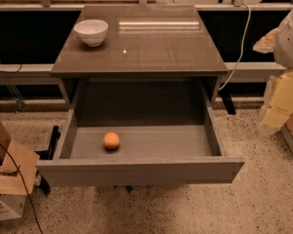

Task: Pick orange from top drawer and place on counter

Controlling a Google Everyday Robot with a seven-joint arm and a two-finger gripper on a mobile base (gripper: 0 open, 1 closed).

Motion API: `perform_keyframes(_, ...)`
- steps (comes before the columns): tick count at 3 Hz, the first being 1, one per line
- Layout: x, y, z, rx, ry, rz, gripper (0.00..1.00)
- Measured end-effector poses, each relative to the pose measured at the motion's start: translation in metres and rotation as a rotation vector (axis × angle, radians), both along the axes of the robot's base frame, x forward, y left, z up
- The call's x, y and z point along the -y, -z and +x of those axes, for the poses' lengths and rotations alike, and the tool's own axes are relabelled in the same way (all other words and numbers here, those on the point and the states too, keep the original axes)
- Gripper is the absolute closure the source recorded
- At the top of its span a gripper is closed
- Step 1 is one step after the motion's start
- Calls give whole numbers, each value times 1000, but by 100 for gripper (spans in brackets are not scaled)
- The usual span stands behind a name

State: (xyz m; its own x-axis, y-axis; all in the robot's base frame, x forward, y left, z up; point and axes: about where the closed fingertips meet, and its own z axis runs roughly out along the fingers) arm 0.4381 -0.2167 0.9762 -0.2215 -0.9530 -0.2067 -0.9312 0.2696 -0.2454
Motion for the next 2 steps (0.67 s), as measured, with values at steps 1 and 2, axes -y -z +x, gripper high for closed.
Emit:
perform_keyframes(1, 0, -1, 0, 3, -1, 1, 0)
perform_keyframes(2, -12, 8, 23, 2, -46, 77, 0)
